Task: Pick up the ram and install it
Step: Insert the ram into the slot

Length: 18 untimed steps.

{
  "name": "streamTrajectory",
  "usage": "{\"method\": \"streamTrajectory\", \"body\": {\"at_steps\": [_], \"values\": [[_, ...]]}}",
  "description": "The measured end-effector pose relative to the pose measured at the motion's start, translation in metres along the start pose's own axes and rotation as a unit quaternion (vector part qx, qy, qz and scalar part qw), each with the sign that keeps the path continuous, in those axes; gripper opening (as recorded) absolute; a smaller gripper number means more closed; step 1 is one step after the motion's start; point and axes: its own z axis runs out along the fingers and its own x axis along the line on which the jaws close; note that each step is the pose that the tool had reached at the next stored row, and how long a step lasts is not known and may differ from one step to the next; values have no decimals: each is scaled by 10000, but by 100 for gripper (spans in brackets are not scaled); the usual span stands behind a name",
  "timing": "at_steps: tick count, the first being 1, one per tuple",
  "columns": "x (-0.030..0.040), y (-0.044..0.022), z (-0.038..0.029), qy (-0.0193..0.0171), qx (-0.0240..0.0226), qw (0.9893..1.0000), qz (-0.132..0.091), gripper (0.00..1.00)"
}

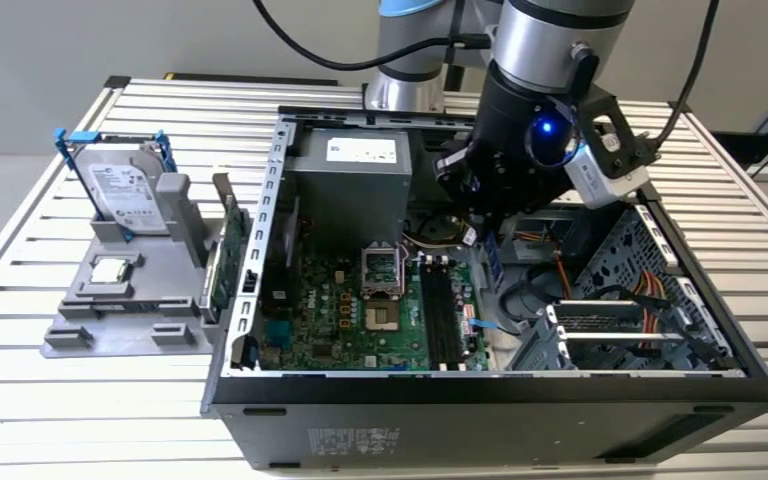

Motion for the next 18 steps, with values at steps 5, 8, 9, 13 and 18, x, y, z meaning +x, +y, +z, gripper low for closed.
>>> {"method": "streamTrajectory", "body": {"at_steps": [5, 8, 9, 13, 18], "values": [[1, -1, 37, 3, 0, 10000, 0, 0], [2, -1, 87, 5, 1, 10000, -1, 0], [3, -2, 101, 6, 0, 10000, -2, 0], [4, -7, 144, 8, 0, 10000, -12, 0], [4, -30, 169, 8, -1, 10000, -23, 0]]}}
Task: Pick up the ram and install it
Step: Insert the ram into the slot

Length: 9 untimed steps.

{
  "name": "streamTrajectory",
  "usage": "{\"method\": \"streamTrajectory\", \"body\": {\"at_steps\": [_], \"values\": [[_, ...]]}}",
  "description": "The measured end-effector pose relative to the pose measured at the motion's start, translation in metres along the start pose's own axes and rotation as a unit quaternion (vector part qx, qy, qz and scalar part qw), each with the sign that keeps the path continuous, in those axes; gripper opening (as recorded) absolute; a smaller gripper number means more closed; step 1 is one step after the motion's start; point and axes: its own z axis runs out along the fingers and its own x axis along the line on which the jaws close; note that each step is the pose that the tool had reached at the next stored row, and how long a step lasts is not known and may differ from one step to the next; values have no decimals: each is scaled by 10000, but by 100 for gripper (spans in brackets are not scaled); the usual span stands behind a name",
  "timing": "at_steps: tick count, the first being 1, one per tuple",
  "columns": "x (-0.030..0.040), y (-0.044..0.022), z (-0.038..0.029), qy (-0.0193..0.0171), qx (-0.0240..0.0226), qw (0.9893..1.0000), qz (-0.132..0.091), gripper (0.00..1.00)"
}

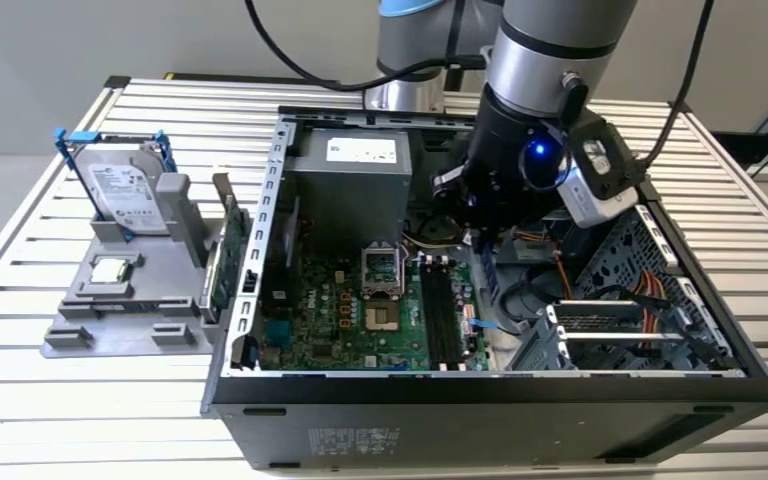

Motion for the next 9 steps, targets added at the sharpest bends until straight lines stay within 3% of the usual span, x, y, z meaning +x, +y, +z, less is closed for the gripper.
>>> {"method": "streamTrajectory", "body": {"at_steps": [9], "values": [[6, -49, 65, 0, 1, 10000, 0, 0]]}}
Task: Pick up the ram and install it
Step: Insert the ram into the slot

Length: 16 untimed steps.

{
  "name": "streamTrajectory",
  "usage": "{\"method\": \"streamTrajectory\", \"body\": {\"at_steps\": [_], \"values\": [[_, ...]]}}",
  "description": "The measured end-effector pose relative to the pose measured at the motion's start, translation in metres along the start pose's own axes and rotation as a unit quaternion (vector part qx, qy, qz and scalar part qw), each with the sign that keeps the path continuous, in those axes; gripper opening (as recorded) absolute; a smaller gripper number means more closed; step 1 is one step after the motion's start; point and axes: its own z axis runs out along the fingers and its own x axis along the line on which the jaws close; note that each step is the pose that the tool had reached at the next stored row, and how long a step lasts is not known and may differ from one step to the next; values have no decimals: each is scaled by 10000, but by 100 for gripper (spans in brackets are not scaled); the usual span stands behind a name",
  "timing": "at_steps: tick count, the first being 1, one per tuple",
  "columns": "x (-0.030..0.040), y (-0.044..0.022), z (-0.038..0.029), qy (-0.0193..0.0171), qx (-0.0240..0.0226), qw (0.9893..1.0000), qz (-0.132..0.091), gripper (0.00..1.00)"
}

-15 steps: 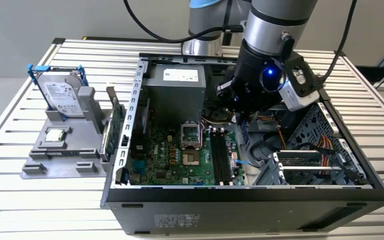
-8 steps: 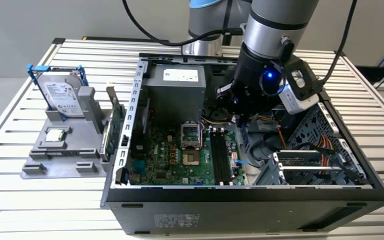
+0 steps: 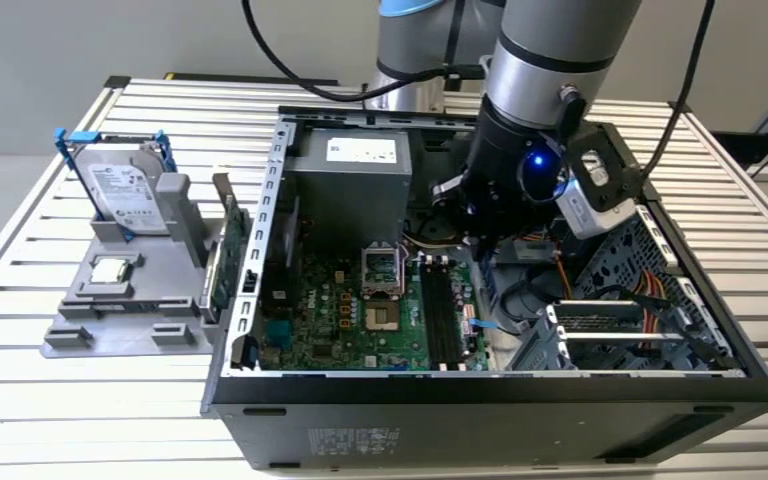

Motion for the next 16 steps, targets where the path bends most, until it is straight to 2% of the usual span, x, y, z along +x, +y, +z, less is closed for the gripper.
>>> {"method": "streamTrajectory", "body": {"at_steps": [16], "values": [[11, -41, 179, 1, 9, 10000, 0, 0]]}}
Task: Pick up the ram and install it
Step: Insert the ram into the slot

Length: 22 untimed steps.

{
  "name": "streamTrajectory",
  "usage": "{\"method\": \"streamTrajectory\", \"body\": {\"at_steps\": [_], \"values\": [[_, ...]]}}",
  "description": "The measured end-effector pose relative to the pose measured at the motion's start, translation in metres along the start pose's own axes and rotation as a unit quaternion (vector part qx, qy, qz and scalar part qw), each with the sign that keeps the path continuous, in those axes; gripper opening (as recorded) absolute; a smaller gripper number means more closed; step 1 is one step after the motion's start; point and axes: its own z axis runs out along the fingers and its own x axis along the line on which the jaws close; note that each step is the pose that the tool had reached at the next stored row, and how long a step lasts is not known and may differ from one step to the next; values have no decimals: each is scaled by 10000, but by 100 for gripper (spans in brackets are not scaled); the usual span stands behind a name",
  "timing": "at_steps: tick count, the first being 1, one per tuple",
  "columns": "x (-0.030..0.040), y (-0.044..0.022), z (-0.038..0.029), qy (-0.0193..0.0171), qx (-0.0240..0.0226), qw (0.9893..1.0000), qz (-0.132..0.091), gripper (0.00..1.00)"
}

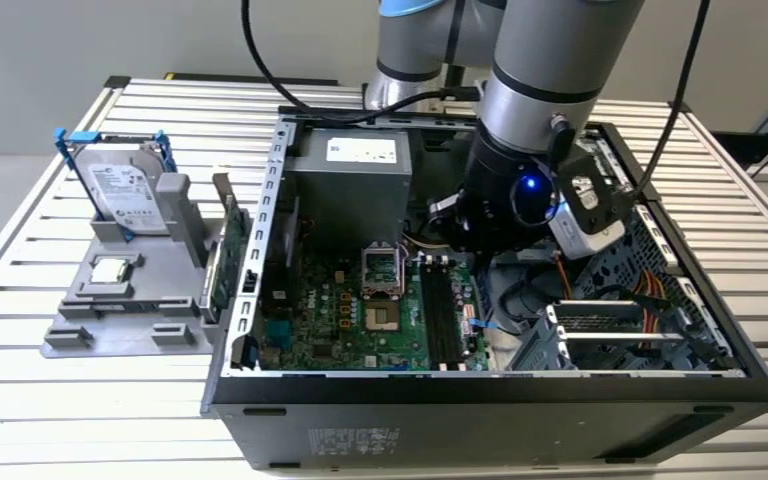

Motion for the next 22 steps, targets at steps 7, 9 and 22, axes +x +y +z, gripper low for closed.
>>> {"method": "streamTrajectory", "body": {"at_steps": [7, 9, 22], "values": [[1, -3, 30, 5, 19, 10000, -1, 0], [1, -3, 30, 6, 19, 10000, -1, 0], [7, -3, 169, 7, 27, 10000, -1, 0]]}}
